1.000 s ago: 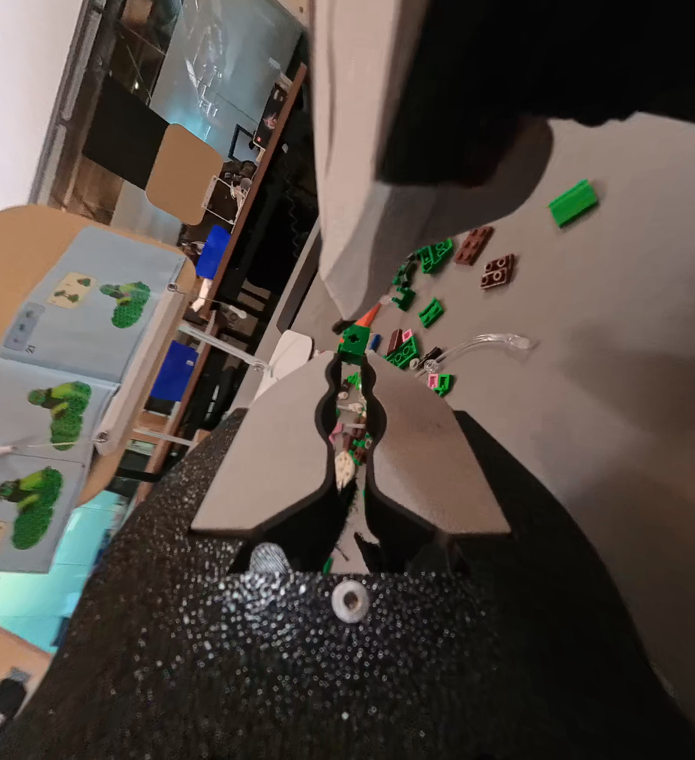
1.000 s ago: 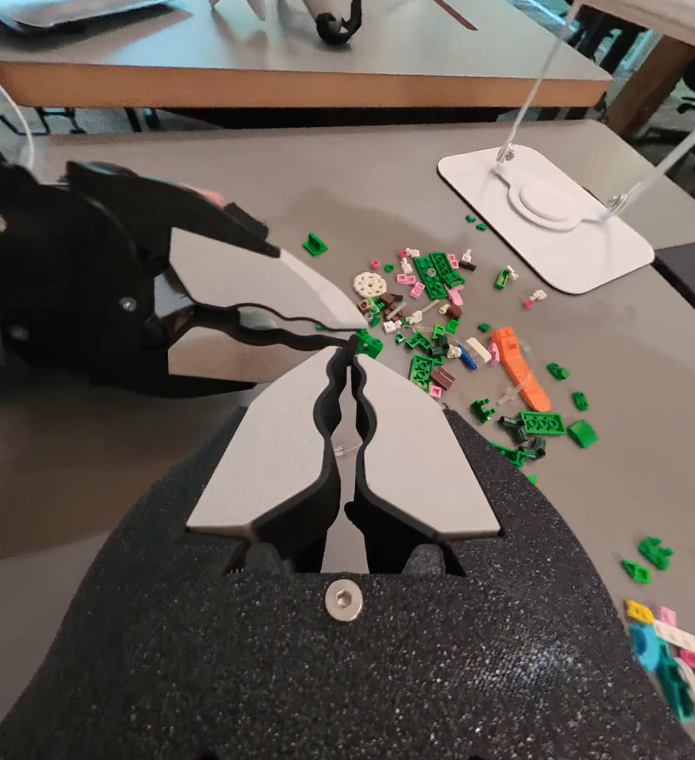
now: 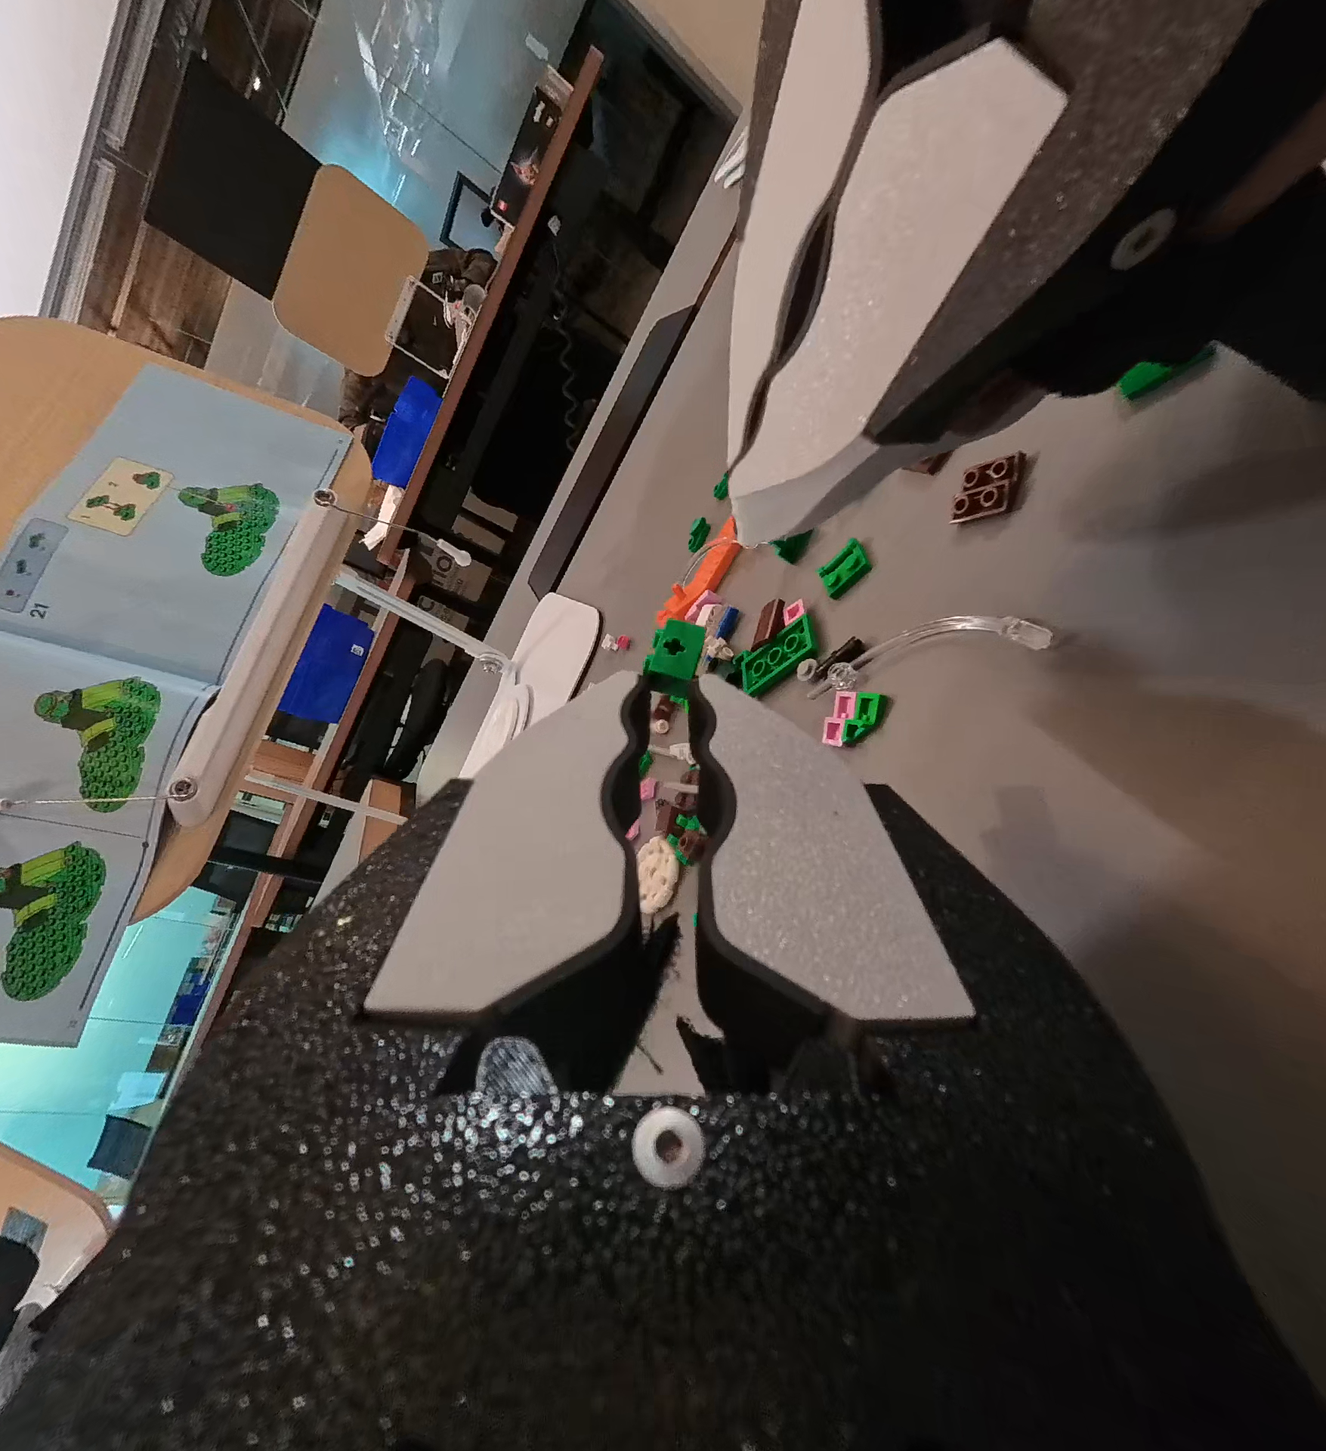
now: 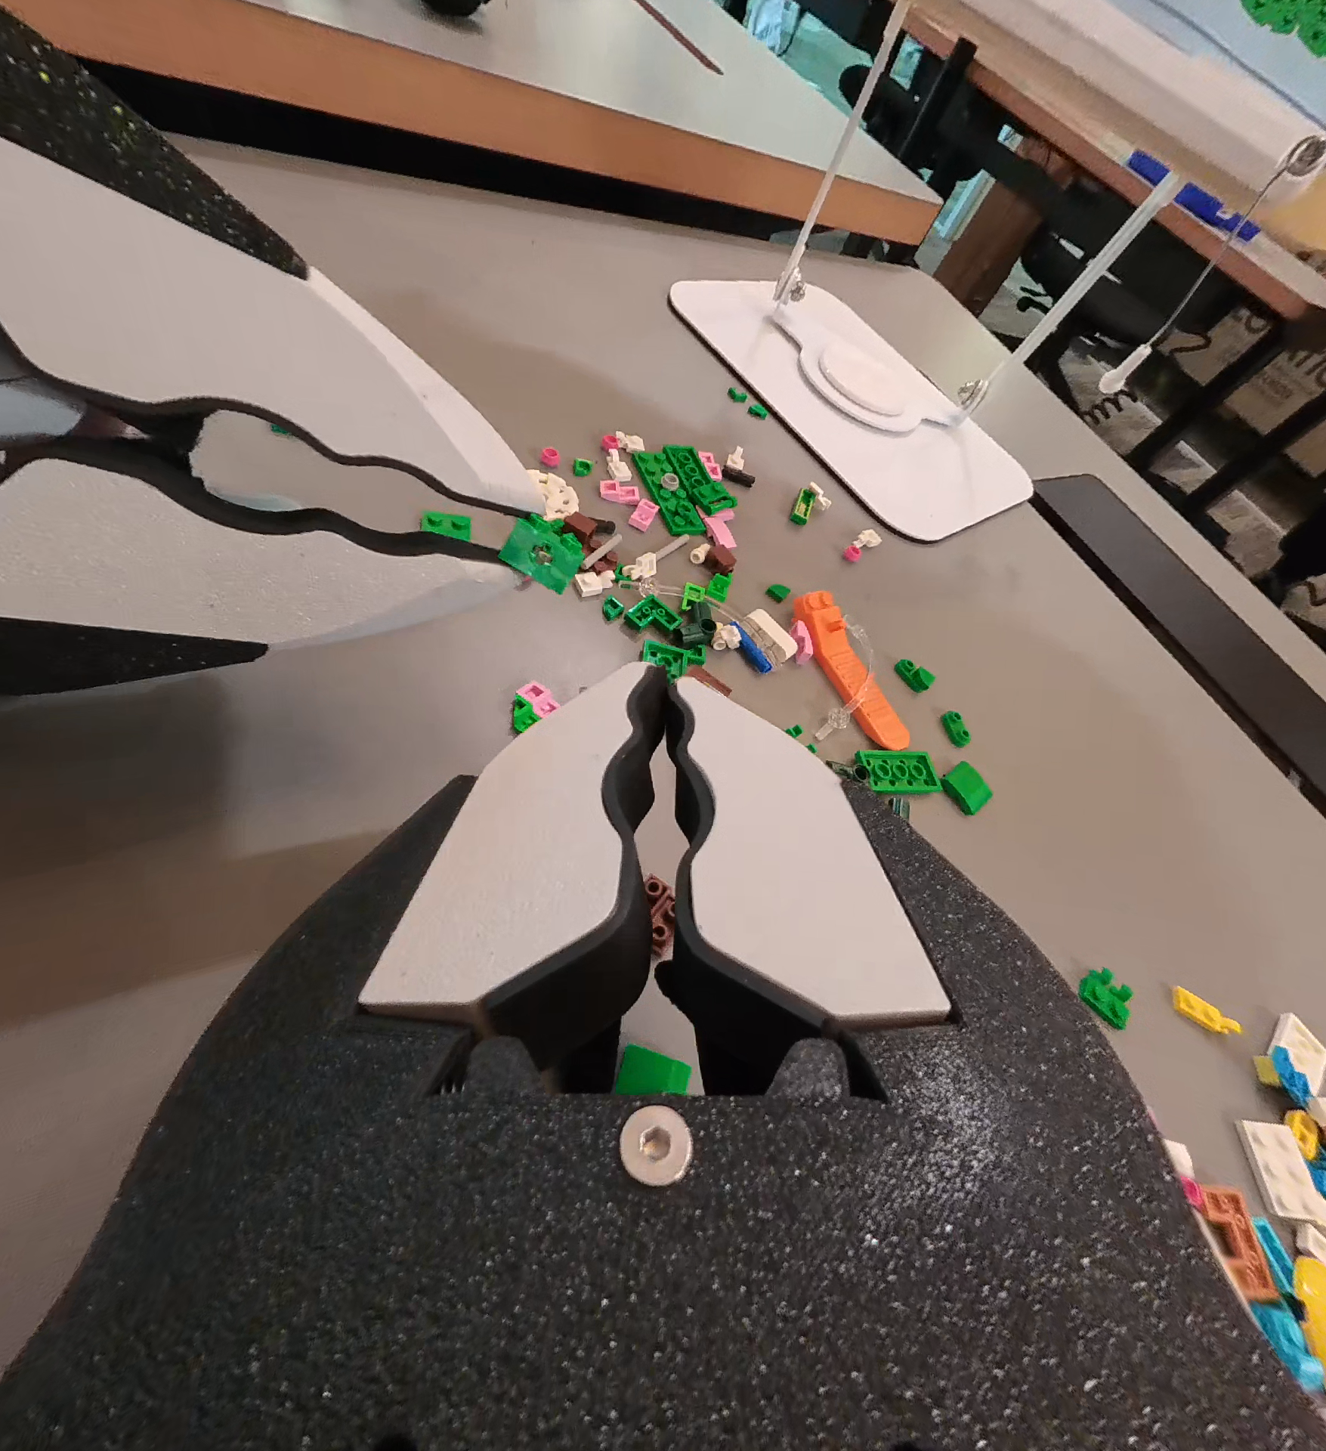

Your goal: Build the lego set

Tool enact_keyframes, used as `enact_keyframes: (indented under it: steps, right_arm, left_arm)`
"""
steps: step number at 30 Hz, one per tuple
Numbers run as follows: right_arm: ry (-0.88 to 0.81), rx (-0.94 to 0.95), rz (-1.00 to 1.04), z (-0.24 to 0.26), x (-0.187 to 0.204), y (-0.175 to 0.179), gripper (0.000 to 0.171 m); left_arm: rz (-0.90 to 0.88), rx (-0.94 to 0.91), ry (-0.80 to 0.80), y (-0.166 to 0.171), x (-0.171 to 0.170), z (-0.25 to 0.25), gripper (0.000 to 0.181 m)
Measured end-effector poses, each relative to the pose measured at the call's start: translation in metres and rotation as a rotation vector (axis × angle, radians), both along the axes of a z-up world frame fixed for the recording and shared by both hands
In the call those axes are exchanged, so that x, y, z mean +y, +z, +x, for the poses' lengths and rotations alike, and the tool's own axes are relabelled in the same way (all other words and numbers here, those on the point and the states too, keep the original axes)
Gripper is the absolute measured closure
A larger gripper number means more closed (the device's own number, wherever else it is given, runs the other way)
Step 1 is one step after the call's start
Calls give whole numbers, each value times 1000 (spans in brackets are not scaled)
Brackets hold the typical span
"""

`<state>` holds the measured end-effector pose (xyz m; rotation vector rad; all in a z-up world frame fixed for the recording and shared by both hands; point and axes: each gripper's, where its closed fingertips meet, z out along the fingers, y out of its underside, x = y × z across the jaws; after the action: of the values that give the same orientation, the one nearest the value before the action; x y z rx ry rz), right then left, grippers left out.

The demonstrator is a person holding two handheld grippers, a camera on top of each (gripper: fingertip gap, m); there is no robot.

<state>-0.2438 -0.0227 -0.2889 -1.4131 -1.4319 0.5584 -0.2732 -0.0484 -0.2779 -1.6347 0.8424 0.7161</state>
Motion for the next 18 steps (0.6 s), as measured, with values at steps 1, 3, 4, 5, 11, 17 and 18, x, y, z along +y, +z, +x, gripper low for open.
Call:
enact_keyframes:
  steps: [1, 3, 4, 5, 11, 17, 18]
  right_arm:
    - [5, 7, -7, 0, 0, 0, 171]
    - [14, 19, -21, 0, -1, 2, 171]
    - [17, 25, -23, 0, -1, 2, 171]
    - [15, 32, -19, 0, -1, 3, 171]
    - [34, 54, 31, 3, 1, 10, 171]
    - [86, 110, 77, 8, -3, 21, 171]
    - [92, 136, 72, 11, -5, 25, 171]
  left_arm:
    - [-1, -4, -3, 0, 0, 0, 173]
    - [-4, -6, -5, -1, 1, 1, 173]
    - [-7, -8, -5, -1, 1, 1, 173]
    - [-9, -8, -7, -2, 1, 1, 173]
    - [-13, -14, -15, -2, 3, 4, 173]
    - [-17, -22, -29, -3, 4, 7, 173]
    - [-17, -27, -32, -3, 5, 8, 173]
